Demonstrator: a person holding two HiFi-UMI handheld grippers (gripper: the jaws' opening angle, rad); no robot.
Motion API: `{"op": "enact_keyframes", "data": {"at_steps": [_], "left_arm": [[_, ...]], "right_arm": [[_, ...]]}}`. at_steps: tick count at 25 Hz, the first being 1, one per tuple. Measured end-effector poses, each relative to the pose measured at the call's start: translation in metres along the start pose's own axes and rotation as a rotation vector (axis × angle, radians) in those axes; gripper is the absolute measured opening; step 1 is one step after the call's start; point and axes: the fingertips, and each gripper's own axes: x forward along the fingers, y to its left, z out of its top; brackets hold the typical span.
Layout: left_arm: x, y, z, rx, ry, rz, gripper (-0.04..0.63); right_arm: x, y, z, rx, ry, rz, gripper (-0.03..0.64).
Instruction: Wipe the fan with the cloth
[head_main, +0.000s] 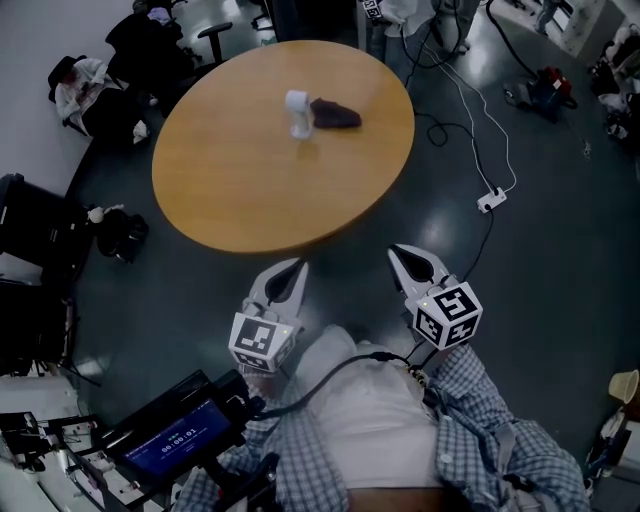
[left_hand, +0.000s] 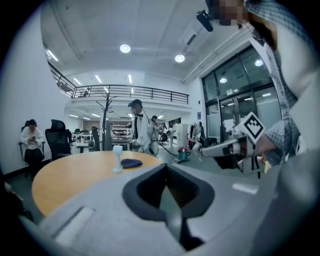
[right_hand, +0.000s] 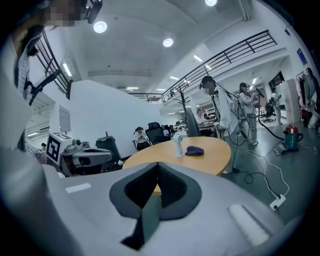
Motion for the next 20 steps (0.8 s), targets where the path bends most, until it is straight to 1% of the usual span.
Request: {"op": "enact_keyframes", "data": {"at_steps": [4, 9, 12, 14, 16, 20], "left_arm": [[0.003, -0.005, 0.002, 0.024, -0.022, -0.002, 0.0], [0.005, 0.021, 0.009, 0.008, -0.015, 0.0, 0.0], [0.007, 0.027, 0.007, 0.036, -0.039, -0.007, 0.0], [0.021, 0.032, 0.008, 0.052, -0.05, -0.005, 0.0], [0.047, 0.039, 0.01, 0.057, -0.053, -0.001, 0.0], [0.086, 0.068, 0.008, 0.071, -0.027, 0.009, 0.0]], "right_arm": [[-0.005, -0.01, -0.001, 0.005, -0.015, -0.012, 0.003], [0.017, -0.002, 0.009, 0.004, -0.011, -0.019, 0.003], [0.019, -0.002, 0.008, 0.002, -0.015, -0.026, 0.003], [0.024, -0.015, 0.008, -0.005, -0.016, -0.026, 0.003], [0.036, -0.036, 0.012, -0.018, -0.015, -0.018, 0.003], [0.074, -0.06, 0.028, -0.065, -0.012, -0.006, 0.003]]}}
